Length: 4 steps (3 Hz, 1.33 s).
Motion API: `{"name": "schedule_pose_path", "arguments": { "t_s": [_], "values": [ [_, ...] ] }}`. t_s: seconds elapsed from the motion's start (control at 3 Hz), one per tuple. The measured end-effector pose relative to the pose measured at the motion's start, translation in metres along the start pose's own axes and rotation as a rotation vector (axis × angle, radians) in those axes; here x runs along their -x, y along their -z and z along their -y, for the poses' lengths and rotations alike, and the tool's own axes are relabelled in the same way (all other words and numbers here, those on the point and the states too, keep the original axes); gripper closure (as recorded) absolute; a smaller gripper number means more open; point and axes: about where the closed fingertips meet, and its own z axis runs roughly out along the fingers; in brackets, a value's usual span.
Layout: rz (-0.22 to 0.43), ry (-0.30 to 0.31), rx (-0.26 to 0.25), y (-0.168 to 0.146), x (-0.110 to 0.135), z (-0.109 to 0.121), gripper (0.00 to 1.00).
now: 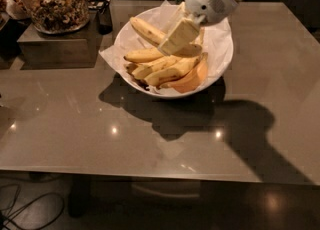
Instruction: Pick banana from white bowl
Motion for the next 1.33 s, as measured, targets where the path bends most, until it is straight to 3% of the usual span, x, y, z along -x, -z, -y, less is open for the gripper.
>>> {"name": "schedule_pose_path", "arguments": {
  "t_s": [0.33, 0.67, 1.0, 1.33],
  "values": [
    [0.194, 0.053, 0.019, 0.004, 0.004, -0.042, 1.00],
    [0.367, 0.070, -0.025, 0.006, -0.001, -0.072, 1.00],
    [0.409, 0.053, -0.070, 0.027, -0.019, -0.080, 1.00],
    [0.409, 0.053, -0.070, 0.027, -0.019, -0.080, 1.00]
  ]
}}
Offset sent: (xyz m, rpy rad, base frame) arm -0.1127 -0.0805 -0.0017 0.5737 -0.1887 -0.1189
